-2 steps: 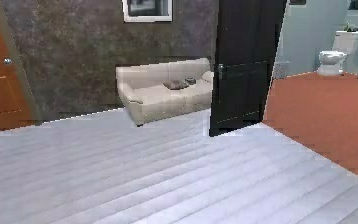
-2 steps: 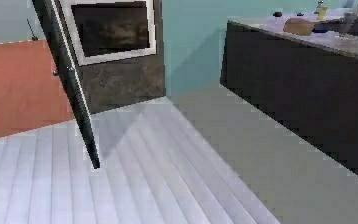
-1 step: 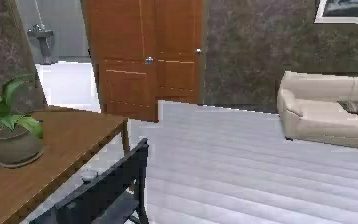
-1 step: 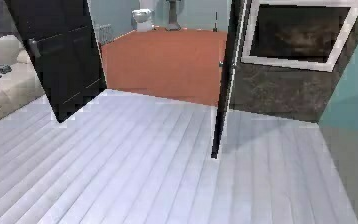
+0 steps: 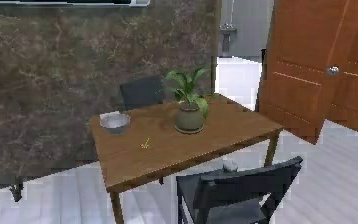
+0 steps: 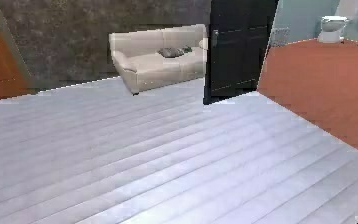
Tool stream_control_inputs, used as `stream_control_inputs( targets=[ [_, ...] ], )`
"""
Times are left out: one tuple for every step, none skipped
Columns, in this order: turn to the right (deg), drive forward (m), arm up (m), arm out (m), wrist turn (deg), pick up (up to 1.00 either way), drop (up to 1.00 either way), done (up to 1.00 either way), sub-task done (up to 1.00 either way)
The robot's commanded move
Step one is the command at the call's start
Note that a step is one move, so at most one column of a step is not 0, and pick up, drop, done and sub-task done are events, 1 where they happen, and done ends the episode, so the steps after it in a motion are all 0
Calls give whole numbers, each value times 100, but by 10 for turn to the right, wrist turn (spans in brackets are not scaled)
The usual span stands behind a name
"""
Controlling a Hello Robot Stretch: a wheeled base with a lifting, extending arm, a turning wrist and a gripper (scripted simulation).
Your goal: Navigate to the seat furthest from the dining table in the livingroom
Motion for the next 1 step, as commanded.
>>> stream_control_inputs(
  targets=[
    [-450, 0, 0, 0, 0, 0, 0, 0, 0]
  ],
)
